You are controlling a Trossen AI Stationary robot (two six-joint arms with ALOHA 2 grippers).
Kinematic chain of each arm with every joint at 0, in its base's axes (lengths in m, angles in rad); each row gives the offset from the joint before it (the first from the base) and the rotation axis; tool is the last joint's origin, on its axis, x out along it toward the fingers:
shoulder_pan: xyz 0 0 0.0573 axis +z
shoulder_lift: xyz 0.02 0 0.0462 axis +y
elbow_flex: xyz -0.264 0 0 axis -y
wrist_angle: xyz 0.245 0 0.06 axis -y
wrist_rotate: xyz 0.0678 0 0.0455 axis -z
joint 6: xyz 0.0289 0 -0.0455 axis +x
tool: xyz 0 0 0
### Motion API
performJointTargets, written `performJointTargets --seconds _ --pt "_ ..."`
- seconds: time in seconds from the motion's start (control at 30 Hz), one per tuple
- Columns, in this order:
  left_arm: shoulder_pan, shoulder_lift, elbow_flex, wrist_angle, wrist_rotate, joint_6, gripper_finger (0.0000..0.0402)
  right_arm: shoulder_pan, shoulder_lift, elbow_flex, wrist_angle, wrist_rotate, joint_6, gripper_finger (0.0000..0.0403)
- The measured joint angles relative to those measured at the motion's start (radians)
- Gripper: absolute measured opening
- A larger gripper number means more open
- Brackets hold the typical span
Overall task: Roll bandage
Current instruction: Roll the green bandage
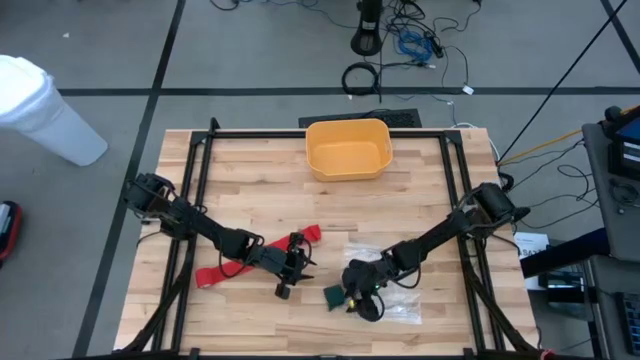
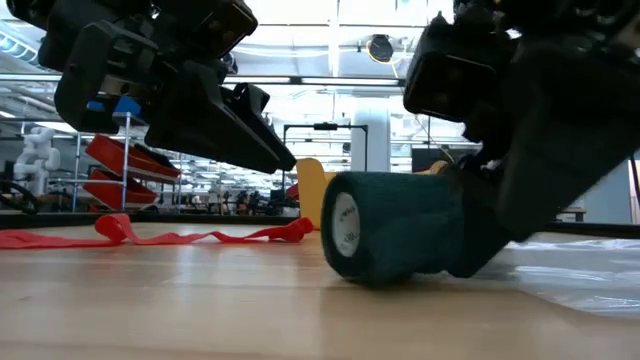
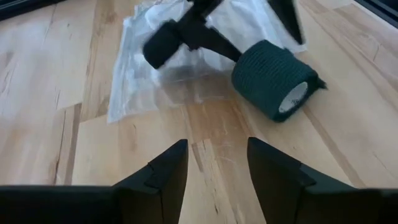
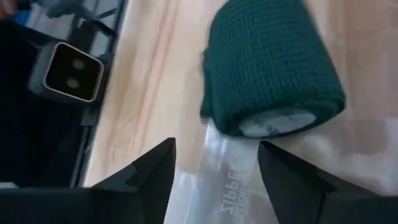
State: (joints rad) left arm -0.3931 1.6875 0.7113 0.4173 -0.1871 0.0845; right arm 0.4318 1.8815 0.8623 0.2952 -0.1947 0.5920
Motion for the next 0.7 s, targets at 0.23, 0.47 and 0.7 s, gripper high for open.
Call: performJointTargets --seconds 0.23,0.47,0.7 --pt "0.0 0.0 0.0 0.0 0.0 -0.001 0.0171 -0.015 -0.022 -0.001 0.037 -0.026 -0.002 0.0202" --pt "-0.007 0.0 0.0 -0.011 0.001 -0.002 0.0171 -0.033 -0.04 -0.001 0.052 -0.008 0.021 0.0201" --pt "-0.013 0.0 0.0 -0.01 0.001 -0.005 0.0171 -0.012 -0.04 -0.001 0.094 0.031 0.025 0.0201"
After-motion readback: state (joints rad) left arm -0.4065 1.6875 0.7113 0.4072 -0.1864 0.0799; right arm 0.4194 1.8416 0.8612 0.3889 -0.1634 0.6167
